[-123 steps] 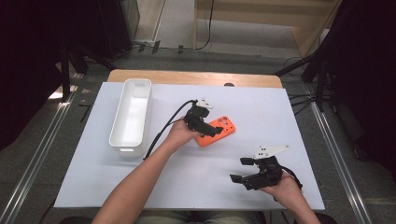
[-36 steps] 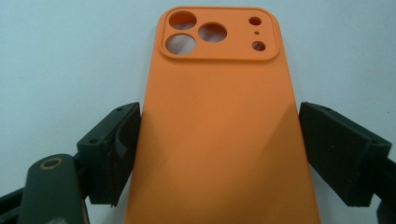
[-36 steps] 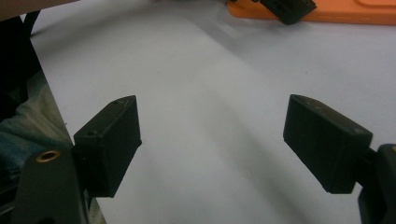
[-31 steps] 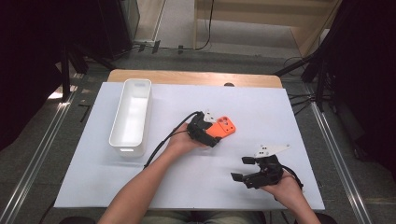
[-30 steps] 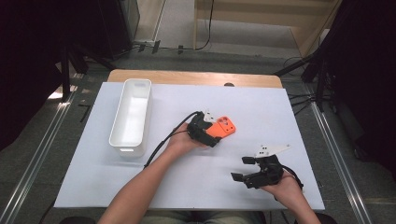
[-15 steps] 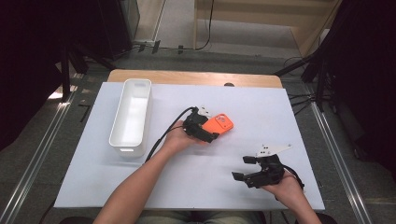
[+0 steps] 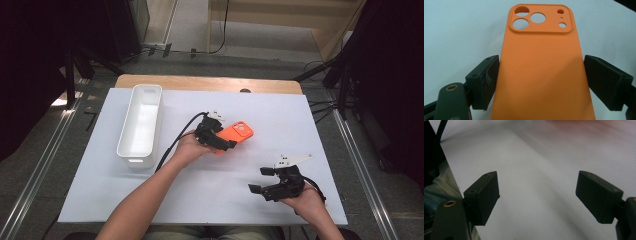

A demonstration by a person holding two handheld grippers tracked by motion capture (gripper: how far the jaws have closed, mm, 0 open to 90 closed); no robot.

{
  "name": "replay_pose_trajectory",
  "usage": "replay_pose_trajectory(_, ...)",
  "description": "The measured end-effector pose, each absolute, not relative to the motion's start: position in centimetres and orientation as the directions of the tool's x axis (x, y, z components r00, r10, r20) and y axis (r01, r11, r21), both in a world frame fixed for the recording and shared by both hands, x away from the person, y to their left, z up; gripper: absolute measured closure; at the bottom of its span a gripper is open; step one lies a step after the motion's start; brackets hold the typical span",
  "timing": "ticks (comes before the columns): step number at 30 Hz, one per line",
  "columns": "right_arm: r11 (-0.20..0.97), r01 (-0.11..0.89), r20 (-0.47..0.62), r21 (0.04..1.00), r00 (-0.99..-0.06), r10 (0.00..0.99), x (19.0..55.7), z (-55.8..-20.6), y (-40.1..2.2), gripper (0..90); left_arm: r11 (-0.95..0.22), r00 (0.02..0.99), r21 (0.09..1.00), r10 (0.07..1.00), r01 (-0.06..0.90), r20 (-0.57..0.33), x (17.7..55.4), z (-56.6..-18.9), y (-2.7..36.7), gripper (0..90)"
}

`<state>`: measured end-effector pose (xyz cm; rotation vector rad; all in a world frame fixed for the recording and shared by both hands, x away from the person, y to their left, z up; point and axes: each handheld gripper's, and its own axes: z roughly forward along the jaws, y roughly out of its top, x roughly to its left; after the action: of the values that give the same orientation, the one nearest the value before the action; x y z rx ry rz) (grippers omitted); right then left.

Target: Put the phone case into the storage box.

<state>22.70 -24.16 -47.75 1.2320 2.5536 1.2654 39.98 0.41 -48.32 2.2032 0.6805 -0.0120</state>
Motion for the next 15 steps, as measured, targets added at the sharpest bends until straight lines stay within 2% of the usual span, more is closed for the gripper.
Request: replay_pose_trajectory(15, 0.349, 0.64, 0.291, 0.685, -0.679, 0.674, 22.7, -47.7, -24.2, 18.0, -0.462, 0.834, 0.714, 0.444, 0.527, -0.328, 39.2, -46.5, 0.7, 15.7)
